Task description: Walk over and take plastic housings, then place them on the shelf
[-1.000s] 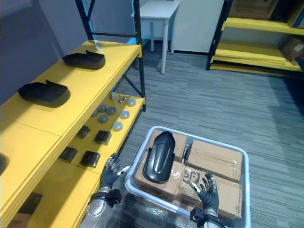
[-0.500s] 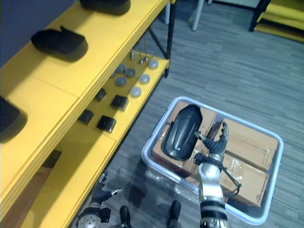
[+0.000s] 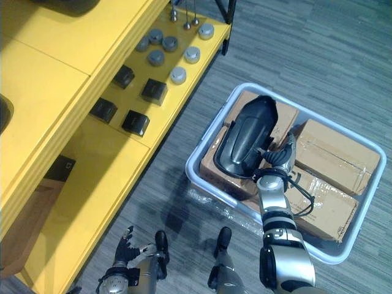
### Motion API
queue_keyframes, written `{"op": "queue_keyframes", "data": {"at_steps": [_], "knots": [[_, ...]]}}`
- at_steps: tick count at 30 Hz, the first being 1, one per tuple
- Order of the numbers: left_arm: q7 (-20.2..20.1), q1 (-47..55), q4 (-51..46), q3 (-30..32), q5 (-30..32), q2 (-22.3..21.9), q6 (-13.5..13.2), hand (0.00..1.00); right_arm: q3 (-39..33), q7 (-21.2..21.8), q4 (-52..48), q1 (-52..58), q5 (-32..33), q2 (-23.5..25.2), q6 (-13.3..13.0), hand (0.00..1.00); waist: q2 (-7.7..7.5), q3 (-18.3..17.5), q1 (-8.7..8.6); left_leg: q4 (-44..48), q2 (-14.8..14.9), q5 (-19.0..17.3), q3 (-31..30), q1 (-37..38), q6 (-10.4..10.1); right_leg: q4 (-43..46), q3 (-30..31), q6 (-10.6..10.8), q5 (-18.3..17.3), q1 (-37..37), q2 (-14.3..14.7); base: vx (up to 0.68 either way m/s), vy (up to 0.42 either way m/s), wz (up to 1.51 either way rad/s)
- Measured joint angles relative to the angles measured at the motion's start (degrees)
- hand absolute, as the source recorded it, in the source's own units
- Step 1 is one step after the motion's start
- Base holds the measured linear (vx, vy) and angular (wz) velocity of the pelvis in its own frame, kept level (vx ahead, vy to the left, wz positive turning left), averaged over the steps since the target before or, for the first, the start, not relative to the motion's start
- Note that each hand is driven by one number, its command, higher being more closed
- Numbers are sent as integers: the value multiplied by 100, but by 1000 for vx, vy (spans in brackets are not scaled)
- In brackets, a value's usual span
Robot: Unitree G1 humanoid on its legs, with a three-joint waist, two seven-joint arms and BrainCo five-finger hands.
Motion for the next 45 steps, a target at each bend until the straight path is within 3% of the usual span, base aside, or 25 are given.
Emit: {"op": "queue_keyframes", "data": {"at_steps": [5, 6, 8, 11, 16, 21, 29, 33, 37, 40, 45], "knots": [[26, -127, 126, -9, -111, -73, -41, 0, 65, -7, 699, -575, -2, -260, 13, 0, -7, 51, 20, 170, 2, -16, -128, -335, 20, -5, -27, -5, 66, -207, 5, -14, 47, 4], [26, -204, 183, -18, -120, -81, -57, 0, 71, -7, 846, -657, -3, -371, 12, 100, -7, 51, 79, 197, 3, -16, -149, -406, 20, -4, -32, -8, 75, -259, 7, -32, 48, 5], [26, -249, 234, -28, -127, -84, -102, 0, 87, -32, 1113, -845, -16, -539, 11, 100, -1, 54, 110, 249, 0, -17, -193, -546, 20, 2, -41, -4, 84, -352, 6, -33, 46, 7], [17, -416, 364, -163, -296, -90, -125, 0, 115, -44, 1571, -1088, 0, -1162, 13, 100, 24, 67, 206, 304, -29, -10, -327, -840, 27, 3, -73, 6, 91, -548, 4, -34, 60, 14], [-1, -497, 350, -165, -333, -149, -130, 0, 115, 27, 1814, -1223, 25, -1492, 22, 100, 105, 105, 262, 322, -34, 7, -386, -856, 46, -1, -72, 5, 96, -559, 22, 18, 21, 0], [-38, -479, 236, -148, -337, -201, -112, 0, 115, 117, 1766, -1054, -100, -1360, 63, 100, 143, 124, 262, 274, -22, 1, -546, -574, 39, -103, -58, 0, 96, -247, 94, 47, 19, -1], [-563, 63, -2050, -308, -727, -66, -96, 0, 383, 449, 778, -62, -711, -769, 234, 100, 136, 74, 97, 46, 18, -117, -532, 483, -86, -289, -31, 46, 25, 771, 168, 3, 2, 0], [-1088, 209, -2572, -698, -1328, 167, -72, 0, 778, 593, -244, 415, -1459, -762, 277, 100, 93, -422, -105, -336, -41, -59, -411, 945, -90, -398, 8, 109, -23, 1065, 127, 43, 3, -4], [-1581, 169, -2590, -1109, -2025, 261, 159, 0, 1211, 753, -1129, 994, -2181, -766, 275, 100, -10, -1036, -291, -720, -42, 8, -310, 1495, -170, -501, 13, 93, -88, 1443, 155, 137, -1, -2], [-1804, -337, -2214, -1540, -3052, 340, 338, 0, 1425, 893, -1596, 1411, -2516, -773, 275, 100, -39, -1474, -448, -991, -46, 41, -310, 1874, -196, -501, -20, 95, -168, 1711, 170, 106, 16, 5], [-1881, -1421, -1147, -2115, -4655, 471, 553, 0, 1757, 955, -2077, 1763, -2716, -733, 272, 100, -139, -1751, -667, -1407, -130, 219, -309, 2339, -185, -502, -38, 138, -242, 2020, 116, 21, 32, 6]]}}
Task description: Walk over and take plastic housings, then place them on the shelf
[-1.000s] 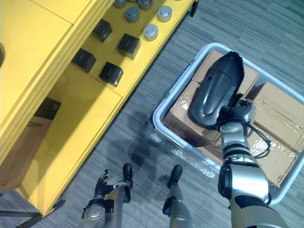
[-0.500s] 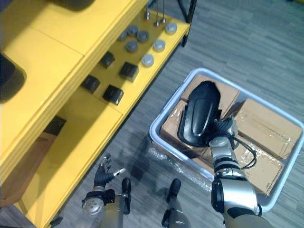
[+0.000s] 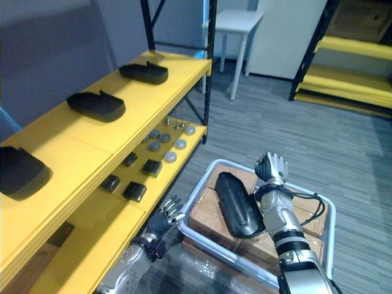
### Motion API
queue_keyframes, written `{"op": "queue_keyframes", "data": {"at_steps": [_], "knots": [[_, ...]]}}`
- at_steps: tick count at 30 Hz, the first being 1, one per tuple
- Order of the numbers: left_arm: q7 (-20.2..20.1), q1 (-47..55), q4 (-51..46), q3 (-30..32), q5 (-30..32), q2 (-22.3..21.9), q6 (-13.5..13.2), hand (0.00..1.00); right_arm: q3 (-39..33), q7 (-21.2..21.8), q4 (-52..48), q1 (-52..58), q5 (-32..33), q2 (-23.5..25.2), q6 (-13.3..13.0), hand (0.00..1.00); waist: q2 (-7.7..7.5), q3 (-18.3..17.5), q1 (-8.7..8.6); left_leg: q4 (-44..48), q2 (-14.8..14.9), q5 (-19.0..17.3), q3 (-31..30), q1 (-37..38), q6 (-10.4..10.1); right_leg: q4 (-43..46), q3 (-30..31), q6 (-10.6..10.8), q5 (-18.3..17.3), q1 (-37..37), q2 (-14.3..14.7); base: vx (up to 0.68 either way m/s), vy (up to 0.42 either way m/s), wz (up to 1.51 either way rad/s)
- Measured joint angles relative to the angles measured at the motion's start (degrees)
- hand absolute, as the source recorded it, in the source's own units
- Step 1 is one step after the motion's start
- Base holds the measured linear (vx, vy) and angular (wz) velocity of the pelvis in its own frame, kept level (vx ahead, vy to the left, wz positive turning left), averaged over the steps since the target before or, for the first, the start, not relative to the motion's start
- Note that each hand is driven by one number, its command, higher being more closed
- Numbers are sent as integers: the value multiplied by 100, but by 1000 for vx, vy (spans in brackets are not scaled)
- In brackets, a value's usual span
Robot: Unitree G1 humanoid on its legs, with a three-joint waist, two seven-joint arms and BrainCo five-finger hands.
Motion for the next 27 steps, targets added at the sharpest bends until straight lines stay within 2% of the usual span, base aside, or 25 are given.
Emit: {"op": "queue_keyframes", "data": {"at_steps": [1, 4, 7, 10, 11, 14, 15, 17, 19, 22, 27], "knots": [[5, -97, 144, -40, -112, -2, 20, 0, -2, 0, -11, 0, -1, 43, 0, 0, -15, -15, -35, -36, -8, 21, 3, 41, 3, 0, 0, -4, -5, 22, -4, -39, 23, 3], [228, -244, 367, -304, -304, -68, 101, 0, 1, 41, -14, 88, 56, 174, 2, 0, -85, -147, -111, -256, -35, 146, -13, 160, 6, -2, -28, -9, -30, 59, -22, -62, 9, 7], [349, -236, 379, -569, -293, -188, 105, 0, -62, 43, 176, 223, 443, 227, 10, 0, -95, -196, -136, -403, -65, 271, -158, 164, 8, -2, -169, -4, -40, 106, -47, -47, -4, 21], [438, -147, 341, -801, -158, -319, 90, 0, -475, 30, 1051, 129, 933, 429, 29, 0, -86, -163, -102, -431, -89, 397, -383, -133, 5, 146, -380, 6, -98, -129, -114, -83, -4, 36], [452, -124, 337, -831, -106, -339, 83, 0, -573, 13, 1251, 60, 1053, 441, 43, 0, -77, -113, -86, -385, -91, 435, -429, -242, 13, 280, -429, -18, -116, -267, -140, -77, 6, 35], [546, 53, 205, -878, 249, -287, 82, 0, -1015, -156, 2143, -680, 1718, 468, 130, 0, -53, 357, -32, -266, -149, 581, -512, -695, 17, 884, -466, -58, -262, -880, -292, -106, 20, 15], [559, 194, 2, -882, 353, -228, 82, 0, -1178, -255, 2427, -1091, 1881, 417, 134, 0, 6, 550, -35, -264, -187, 612, -529, -862, 14, 994, -466, -56, -263, -1093, -340, -137, 19, 7], [577, 361, -278, -937, 547, -197, 82, 0, -1274, -371, 2869, -1715, 2062, 165, 133, 0, 130, 772, 11, -276, -218, 671, -530, -1149, 32, 1041, -466, -29, -272, -1391, -407, -122, 18, 9], [572, 557, -578, -930, 840, -162, 82, 0, -1271, -431, 3314, -2389, 2171, -291, 130, 0, 283, 1058, 63, -327, -269, 790, -594, -1405, 23, 1051, -501, -17, -232, -1632, -467, -72, 26, 15], [512, 623, -699, -919, 1124, -159, 82, 0, -1271, -520, 3632, -2852, 2170, -857, 125, 0, 414, 1314, 120, -432, -307, 928, -655, -1549, 47, 1167, -576, -29, -222, -1828, -529, 16, 13, 15], [472, 584, -775, -839, 1297, -197, 66, 0, -1262, -558, 4116, -3272, 2159, -1459, 121, 0, 498, 1488, 150, -487, -371, 1037, -720, -1896, 97, 1260, -611, -58, -205, -2206, -578, 53, 0, 7]]}}
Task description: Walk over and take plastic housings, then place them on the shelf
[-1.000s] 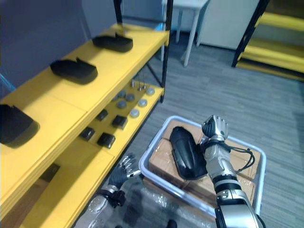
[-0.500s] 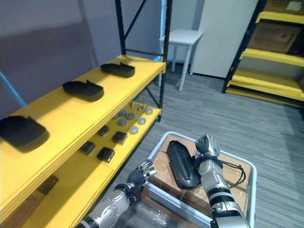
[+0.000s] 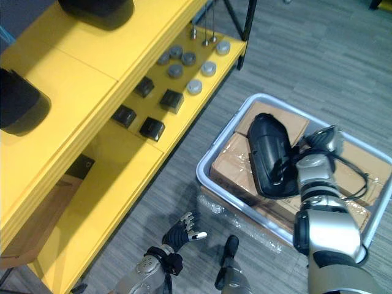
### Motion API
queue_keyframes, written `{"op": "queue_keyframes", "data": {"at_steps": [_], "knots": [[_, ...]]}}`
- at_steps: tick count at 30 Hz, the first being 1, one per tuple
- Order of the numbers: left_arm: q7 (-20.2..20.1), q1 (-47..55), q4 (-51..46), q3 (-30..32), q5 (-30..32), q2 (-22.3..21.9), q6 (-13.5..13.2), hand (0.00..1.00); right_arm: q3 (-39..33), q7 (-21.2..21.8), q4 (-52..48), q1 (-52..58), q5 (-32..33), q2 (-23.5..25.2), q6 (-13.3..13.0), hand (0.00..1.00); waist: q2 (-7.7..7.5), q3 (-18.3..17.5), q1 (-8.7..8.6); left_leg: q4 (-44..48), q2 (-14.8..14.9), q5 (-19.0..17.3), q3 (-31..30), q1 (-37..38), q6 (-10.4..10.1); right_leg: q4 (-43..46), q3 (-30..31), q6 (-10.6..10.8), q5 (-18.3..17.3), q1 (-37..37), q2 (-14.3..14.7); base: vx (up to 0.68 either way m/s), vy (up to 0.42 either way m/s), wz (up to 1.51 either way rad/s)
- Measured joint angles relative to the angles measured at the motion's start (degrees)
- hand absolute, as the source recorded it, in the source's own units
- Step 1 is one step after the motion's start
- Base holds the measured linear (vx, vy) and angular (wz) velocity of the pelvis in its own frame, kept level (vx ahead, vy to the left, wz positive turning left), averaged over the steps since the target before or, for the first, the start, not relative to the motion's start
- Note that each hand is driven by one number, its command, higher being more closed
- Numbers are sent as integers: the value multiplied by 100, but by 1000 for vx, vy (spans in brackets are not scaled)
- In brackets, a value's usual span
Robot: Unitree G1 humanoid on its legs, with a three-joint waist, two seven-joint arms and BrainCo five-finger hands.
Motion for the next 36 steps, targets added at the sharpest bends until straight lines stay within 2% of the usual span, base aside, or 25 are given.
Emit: {"op": "queue_keyframes", "data": {"at_steps": [4, 8, 9, 12, 16, 21, 25, 29, 32, 36], "knots": [[-80, -28, 4, 50, 98, -91, -93, 0, 181, -10, 234, -259, -16, -282, -5, 0, 122, 129, 45, 17, -34, 2, -54, -293, 4, 31, -36, 5, -4, -266, -46, 48, 12, 7], [-93, -76, 102, 91, 115, -166, -97, 0, 565, 93, 334, -379, -17, -484, -73, 0, 148, 189, 171, 151, -40, 5, -83, -626, 10, 156, -39, -1, -8, -586, -66, 15, 1, 2], [-89, -117, 184, 161, 116, -233, -114, 0, 651, 152, 405, -387, -14, -504, -131, 100, 160, 197, 193, 200, -46, 4, -121, -721, 10, 180, -59, -6, -15, -638, -71, 33, 1, 11], [-85, -246, 305, 304, 118, -318, -163, 0, 813, 308, 472, -344, 7, -503, -182, 100, 180, 222, 226, 281, -77, 2, -223, -876, 9, 328, -134, -29, -80, -758, -122, 16, -2, 14], [-61, -377, 454, 536, 119, -381, -250, 0, 1035, 353, 407, -236, 33, -650, -431, 100, 181, 224, 326, 322, -100, 13, -268, -968, 23, 514, -140, -29, -157, -887, -182, 17, -17, 7], [24, -387, 456, 734, 119, -428, -269, 0, 1022, 394, 180, 103, 105, -693, -503, 100, 180, 224, 324, 308, -112, 31, -316, -932, 41, 674, -158, -22, -244, -891, -249, 47, -30, 6], [45, -446, 456, 869, 119, -452, -271, 0, 890, 615, 201, 392, 107, -507, -477, 100, 179, 224, 321, 294, -132, 44, -316, -819, 41, 782, -151, -27, -304, -838, -289, 69, -37, 1], [55, -474, 457, 987, 119, -485, -271, 0, 734, 652, 198, 494, 105, -429, -424, 100, 179, 224, 310, 279, -135, 43, -324, -656, 41, 783, -157, -16, -325, -681, -292, 49, -45, 1], [63, -463, 456, 1005, 119, -477, -269, 0, 651, 584, 136, 566, 106, -286, -270, 100, 174, 226, 282, 263, -135, 41, -328, -511, 41, 780, -158, 2, -340, -535, -293, 24, -58, 1], [119, -451, 414, 1167, 122, -408, -268, 0, 452, 263, -786, 782, 105, 34, -153, 100, 119, 261, 124, 242, -105, 36, -315, -308, 36, 714, -153, 30, -356, -319, -250, 22, -68, -3]]}}
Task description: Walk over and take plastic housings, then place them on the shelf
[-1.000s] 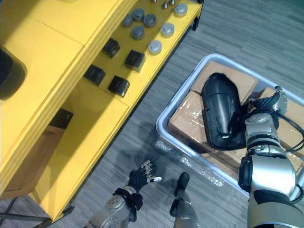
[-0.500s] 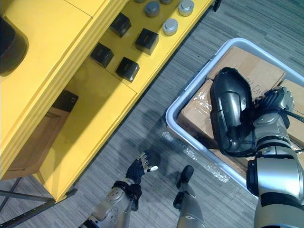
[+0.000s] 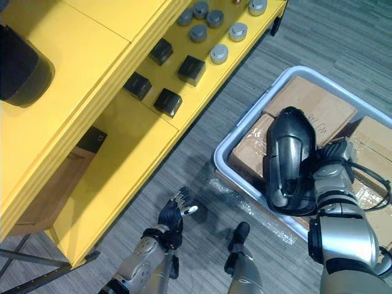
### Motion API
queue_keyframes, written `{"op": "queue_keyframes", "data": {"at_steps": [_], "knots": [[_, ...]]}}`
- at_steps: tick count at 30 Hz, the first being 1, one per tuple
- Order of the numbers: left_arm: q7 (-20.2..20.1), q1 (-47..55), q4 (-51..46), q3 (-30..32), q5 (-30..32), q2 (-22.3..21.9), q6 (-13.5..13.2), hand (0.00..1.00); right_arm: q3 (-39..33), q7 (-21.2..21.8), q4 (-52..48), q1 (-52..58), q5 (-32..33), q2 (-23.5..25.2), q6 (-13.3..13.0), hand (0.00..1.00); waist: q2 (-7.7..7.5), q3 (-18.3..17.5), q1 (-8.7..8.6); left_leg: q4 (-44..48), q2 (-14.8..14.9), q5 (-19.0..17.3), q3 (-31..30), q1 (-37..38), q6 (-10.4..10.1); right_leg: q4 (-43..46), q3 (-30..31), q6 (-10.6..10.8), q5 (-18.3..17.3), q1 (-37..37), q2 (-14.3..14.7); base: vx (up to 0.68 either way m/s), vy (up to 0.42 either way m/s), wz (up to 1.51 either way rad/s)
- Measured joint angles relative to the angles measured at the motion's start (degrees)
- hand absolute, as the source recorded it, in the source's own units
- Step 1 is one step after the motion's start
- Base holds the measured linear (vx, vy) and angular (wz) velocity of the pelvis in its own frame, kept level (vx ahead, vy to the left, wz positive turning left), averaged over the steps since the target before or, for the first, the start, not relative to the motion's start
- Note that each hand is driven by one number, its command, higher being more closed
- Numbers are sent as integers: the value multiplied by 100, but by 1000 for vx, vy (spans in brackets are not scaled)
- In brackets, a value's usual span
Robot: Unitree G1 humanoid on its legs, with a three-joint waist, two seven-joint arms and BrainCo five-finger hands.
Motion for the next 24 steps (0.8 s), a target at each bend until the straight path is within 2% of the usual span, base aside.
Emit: {"op": "queue_keyframes", "data": {"at_steps": [2, 7, 10, 11, 16, 20, 24], "knots": [[51, 36, -168, -1, 0, 122, 2, 0, -4, -182, -634, 60, -8, 22, 35, 100, -58, 37, -41, -9, 50, -15, 40, 115, -21, -117, 12, -30, 40, 137, 73, 37, -84, -13], [53, 311, -632, -5, -2, 498, -1, 0, -383, -625, -2326, 518, -50, 316, 31, 100, -364, -35, -128, 2, 208, -143, 194, 563, -109, -337, 129, -78, 81, 569, 296, 57, -78, -18], [47, 359, -707, -62, -3, 572, -8, 0, -439, -724, -2718, 727, -143, 480, 28, 100, -480, -96, -189, 7, 255, -163, 254, 583, -119, -378, 179, -89, 89, 571, 351, 34, -58, -15], [46, 379, -707, -99, -3, 576, -8, 0, -442, -731, -2797, 830, -147, 524, 28, 0, -496, -108, -201, 7, 272, -167, 263, 583, -125, -394, 187, -95, 93, 571, 366, 25, -52, -8], [46, 563, -757, -222, -7, 599, -4, 0, -445, -737, -2868, 1258, -150, 1035, 27, 0, -530, -161, -160, 43, 342, -223, 399, 610, -168, -466, 313, -138, 127, 550, 462, 20, -42, -15], [54, 632, -850, -233, -7, 628, -4, 0, -437, -616, -2819, 1579, -144, 1265, 24, 0, -526, -165, -117, 100, 378, -254, 401, 590, -187, -471, 318, -140, 127, 553, 498, 7, -15, -3], [75, 633, -868, -229, -5, 651, -7, 0, -426, -401, -2268, 1614, -119, 1470, 16, 0, -526, -165, -78, 165, 376, -259, 383, 513, -187, -467, 296, -160, 142, 521, 497, 0, -4, 1]]}}
